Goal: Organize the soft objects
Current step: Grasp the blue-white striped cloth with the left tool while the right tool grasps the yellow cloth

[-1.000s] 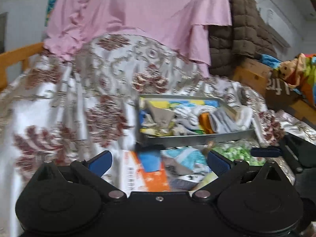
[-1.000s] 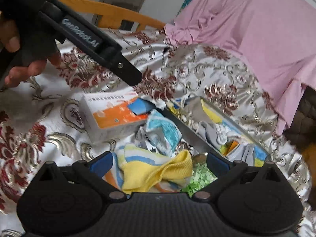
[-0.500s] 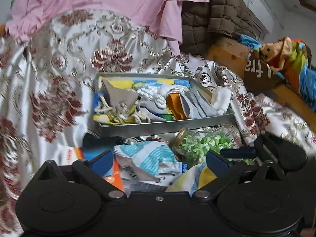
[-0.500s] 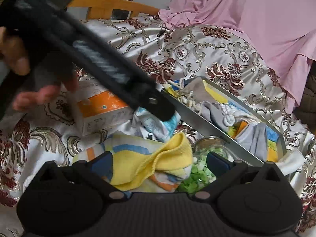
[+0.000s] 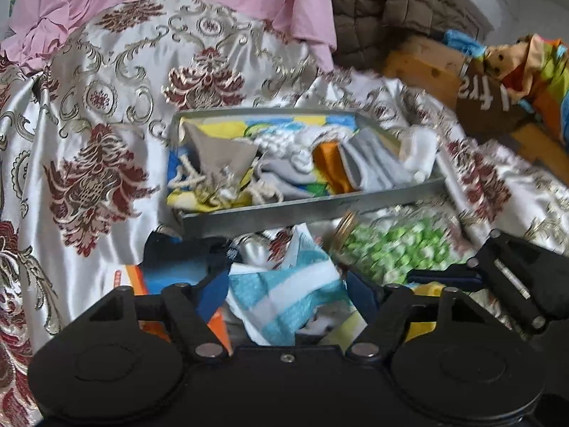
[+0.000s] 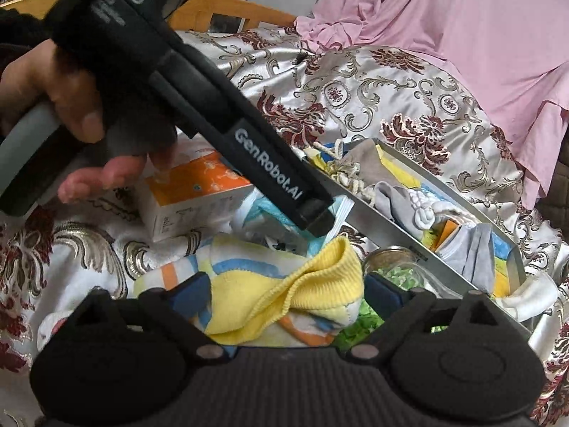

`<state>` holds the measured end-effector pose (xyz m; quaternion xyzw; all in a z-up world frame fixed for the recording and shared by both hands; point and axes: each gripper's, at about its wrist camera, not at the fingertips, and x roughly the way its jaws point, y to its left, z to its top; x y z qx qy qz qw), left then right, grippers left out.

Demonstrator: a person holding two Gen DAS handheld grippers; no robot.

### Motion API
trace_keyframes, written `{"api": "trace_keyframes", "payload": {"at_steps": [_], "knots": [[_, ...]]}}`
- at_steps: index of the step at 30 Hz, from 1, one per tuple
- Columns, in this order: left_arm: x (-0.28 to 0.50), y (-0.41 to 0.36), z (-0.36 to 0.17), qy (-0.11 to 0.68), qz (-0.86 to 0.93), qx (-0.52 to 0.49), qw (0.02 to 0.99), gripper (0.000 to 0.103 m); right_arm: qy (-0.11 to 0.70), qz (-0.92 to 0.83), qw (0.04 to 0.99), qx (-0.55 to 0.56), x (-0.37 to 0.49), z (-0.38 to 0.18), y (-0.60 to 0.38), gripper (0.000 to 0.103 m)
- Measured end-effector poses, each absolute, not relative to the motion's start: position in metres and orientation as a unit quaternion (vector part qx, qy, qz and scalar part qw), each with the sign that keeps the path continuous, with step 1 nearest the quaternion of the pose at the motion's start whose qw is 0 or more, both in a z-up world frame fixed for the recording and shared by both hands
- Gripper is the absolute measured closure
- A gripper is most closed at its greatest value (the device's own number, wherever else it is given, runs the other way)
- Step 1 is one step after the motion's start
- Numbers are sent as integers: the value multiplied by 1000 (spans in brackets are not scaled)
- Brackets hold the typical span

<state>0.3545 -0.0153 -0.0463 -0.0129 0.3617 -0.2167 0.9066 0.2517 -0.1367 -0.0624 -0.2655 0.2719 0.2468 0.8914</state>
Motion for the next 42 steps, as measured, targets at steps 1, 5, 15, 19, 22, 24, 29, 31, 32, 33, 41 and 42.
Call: {"api": "trace_keyframes", "payload": {"at_steps": [1,5,15,19,22,24,29,31,32,33,41,42], "knots": [[355,-15,-47,363,-217,-14,906,29,272,247,891,-266,251,-63,-137,11],[356,-17,-48,370,-226,0,901,29,272,248,891,-267,251,-63,-137,14],[364,-17,-51,386,-228,-34,893,28,273,249,885,-282,246,-64,-133,21],[366,-24,-51,387,-227,-38,893,28,272,248,885,-286,245,-64,-132,25],[365,-30,-51,382,-226,-24,896,33,269,243,885,-293,242,-65,-131,30],[365,-32,-51,380,-226,-20,897,35,267,242,884,-299,241,-66,-130,38],[365,-31,-53,375,-226,-24,899,40,272,240,879,-309,241,-69,-128,51],[364,-31,-53,374,-224,-22,900,41,270,240,880,-308,241,-69,-128,56],[364,-31,-52,373,-223,-23,900,42,271,240,881,-306,242,-69,-129,62],[363,-30,-52,373,-221,-24,901,43,271,238,881,-306,242,-69,-129,65],[356,-18,-45,382,-194,-72,901,44,269,241,888,-285,240,-58,-135,81],[355,-14,-44,382,-190,-85,900,45,268,241,891,-278,240,-55,-137,81]]}}
